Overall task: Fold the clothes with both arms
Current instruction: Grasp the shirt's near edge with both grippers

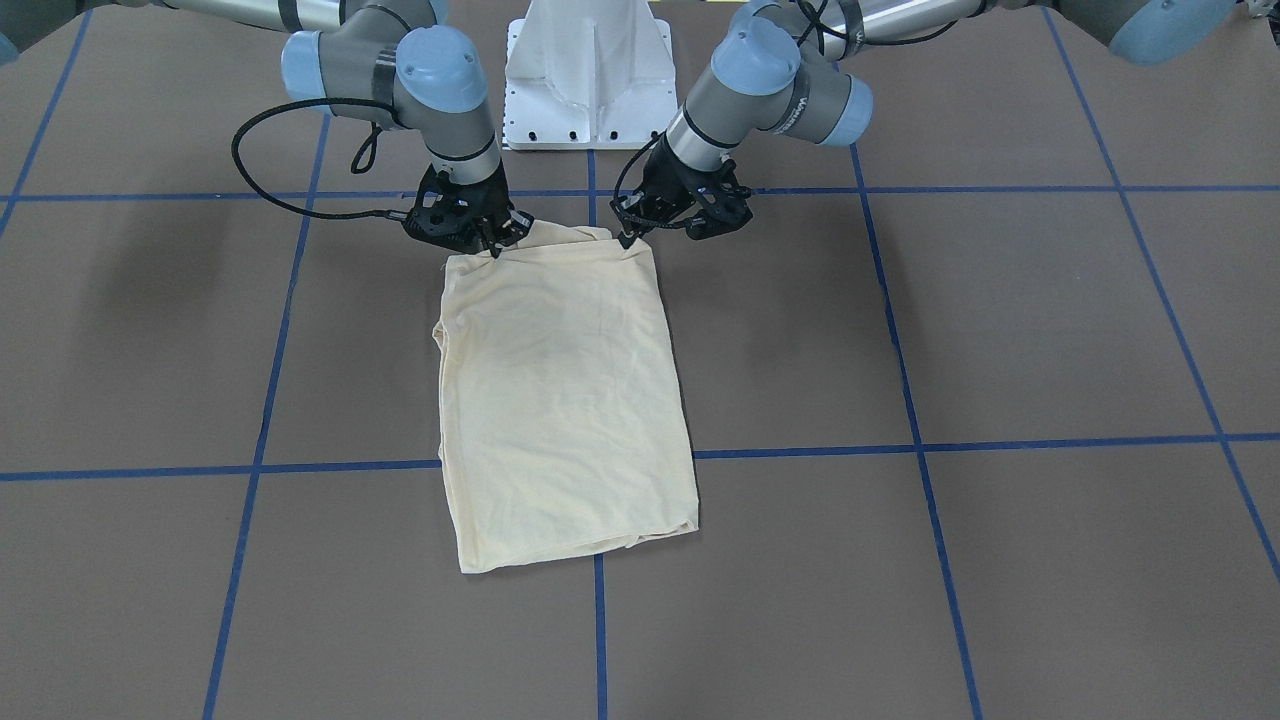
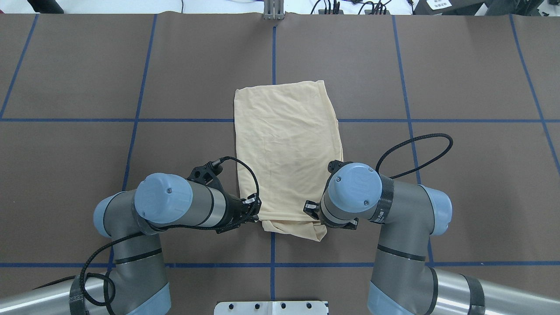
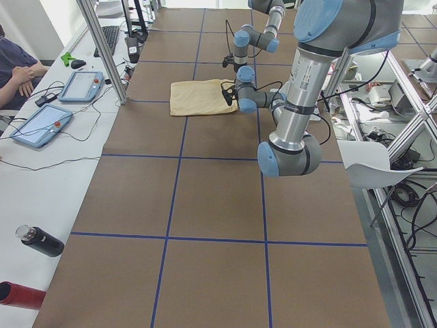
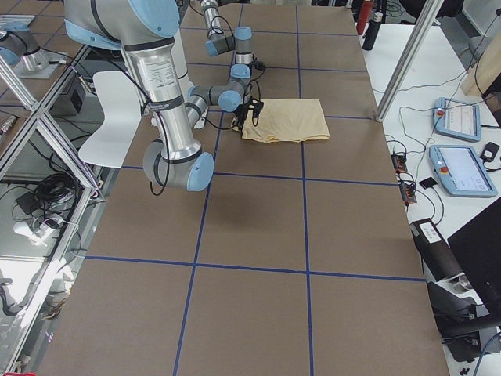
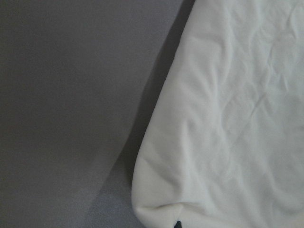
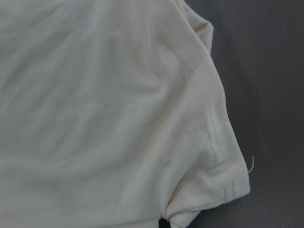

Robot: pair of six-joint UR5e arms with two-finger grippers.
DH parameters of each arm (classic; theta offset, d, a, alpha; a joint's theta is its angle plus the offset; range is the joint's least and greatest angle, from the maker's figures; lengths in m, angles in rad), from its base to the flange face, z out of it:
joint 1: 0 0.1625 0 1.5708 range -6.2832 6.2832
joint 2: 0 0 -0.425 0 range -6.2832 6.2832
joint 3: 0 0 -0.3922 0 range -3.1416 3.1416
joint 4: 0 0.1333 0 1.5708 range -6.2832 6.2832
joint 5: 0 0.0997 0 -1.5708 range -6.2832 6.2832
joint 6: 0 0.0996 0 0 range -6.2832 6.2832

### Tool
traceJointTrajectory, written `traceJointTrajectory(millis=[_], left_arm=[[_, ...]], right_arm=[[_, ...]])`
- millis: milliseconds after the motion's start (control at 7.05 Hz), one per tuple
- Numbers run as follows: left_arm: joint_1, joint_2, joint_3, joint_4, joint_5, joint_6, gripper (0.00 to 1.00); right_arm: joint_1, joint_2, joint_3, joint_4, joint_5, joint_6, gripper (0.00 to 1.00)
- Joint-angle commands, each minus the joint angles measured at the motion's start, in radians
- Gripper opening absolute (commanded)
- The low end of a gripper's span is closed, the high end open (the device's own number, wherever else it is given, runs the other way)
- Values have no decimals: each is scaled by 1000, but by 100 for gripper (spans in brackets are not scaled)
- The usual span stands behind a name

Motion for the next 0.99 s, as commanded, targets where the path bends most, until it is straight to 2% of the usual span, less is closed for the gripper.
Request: traceJointTrajectory(millis=[0,284,426,709,851], left_arm=[[14,7,-58,54,-3,4,0],[115,47,-140,128,-3,10,0],[155,71,-165,128,-1,10,0],[152,75,-184,134,-3,12,0],[125,72,-197,142,-4,13,0]], right_arm=[[-8,-9,49,0,32,3,0],[-54,-42,119,-15,136,9,0],[-68,-47,150,-32,146,9,0],[-62,-44,155,-37,148,8,0],[-4,-40,152,-34,149,-1,0]])
